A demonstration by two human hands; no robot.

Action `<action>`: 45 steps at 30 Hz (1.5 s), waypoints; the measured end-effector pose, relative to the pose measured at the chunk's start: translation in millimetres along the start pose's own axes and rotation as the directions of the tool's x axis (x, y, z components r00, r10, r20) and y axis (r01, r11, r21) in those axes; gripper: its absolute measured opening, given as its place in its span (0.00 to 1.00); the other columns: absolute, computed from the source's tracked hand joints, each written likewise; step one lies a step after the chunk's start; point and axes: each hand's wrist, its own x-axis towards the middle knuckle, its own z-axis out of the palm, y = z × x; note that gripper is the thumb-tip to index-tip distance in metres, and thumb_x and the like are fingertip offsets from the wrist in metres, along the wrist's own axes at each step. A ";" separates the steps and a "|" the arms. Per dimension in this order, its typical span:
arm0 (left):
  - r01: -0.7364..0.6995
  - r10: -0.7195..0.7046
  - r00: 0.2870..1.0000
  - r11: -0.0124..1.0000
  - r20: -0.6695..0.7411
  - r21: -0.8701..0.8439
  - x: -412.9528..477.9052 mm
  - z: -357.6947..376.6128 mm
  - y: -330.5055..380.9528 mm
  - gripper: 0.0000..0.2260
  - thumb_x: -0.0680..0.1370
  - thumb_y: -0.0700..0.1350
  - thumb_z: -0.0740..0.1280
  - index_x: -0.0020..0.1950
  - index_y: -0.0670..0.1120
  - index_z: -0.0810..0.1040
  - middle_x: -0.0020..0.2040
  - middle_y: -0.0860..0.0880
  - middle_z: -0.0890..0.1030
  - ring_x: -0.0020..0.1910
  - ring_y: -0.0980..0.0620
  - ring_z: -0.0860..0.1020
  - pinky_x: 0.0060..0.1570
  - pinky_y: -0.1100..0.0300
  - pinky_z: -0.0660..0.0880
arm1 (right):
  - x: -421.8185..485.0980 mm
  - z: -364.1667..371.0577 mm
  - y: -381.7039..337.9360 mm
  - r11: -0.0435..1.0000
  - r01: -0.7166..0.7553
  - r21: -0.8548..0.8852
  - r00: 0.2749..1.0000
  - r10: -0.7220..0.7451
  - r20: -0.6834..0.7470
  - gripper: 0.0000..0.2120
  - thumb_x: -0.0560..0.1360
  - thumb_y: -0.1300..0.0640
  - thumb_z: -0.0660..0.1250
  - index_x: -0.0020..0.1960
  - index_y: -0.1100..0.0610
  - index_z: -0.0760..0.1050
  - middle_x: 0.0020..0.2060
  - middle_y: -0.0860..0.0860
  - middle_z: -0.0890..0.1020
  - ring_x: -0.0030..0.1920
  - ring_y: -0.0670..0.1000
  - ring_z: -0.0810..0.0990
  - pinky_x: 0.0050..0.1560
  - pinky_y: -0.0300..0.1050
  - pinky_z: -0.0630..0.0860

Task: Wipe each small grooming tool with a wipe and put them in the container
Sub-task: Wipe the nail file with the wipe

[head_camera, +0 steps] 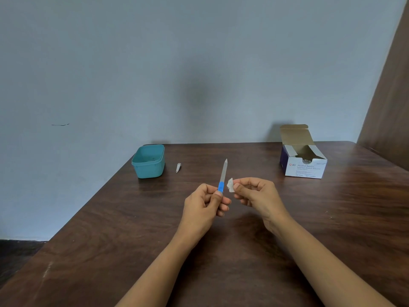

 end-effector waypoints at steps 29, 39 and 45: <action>0.064 -0.064 0.998 0.998 0.009 -0.015 -1.5 -1.0 0.0 0.07 0.79 0.44 0.65 0.50 0.41 0.78 0.39 0.47 0.85 0.34 0.58 0.81 0.33 0.67 0.76 | -6.9 5.5 -2.1 0.988 -0.143 0.053 0.977 0.132 0.167 0.05 0.71 0.58 0.73 0.47 0.54 0.84 0.42 0.50 0.86 0.44 0.47 0.81 0.44 0.43 0.71; 0.103 -0.092 0.992 0.986 0.089 -0.129 0.9 -1.1 -0.9 0.06 0.77 0.42 0.68 0.48 0.39 0.78 0.38 0.45 0.84 0.34 0.56 0.79 0.33 0.66 0.75 | -7.5 8.2 -1.0 0.977 -0.191 0.097 0.970 0.172 0.174 0.03 0.71 0.56 0.72 0.44 0.54 0.84 0.35 0.47 0.82 0.40 0.45 0.73 0.39 0.39 0.67; 0.167 -0.139 0.980 0.962 0.140 -0.216 0.2 0.9 0.9 0.11 0.78 0.43 0.66 0.53 0.35 0.78 0.36 0.47 0.83 0.31 0.58 0.78 0.32 0.67 0.75 | -8.4 12.1 -4.6 0.971 -0.192 0.141 0.958 0.153 0.244 0.06 0.75 0.56 0.68 0.43 0.54 0.83 0.30 0.45 0.79 0.37 0.45 0.71 0.41 0.40 0.66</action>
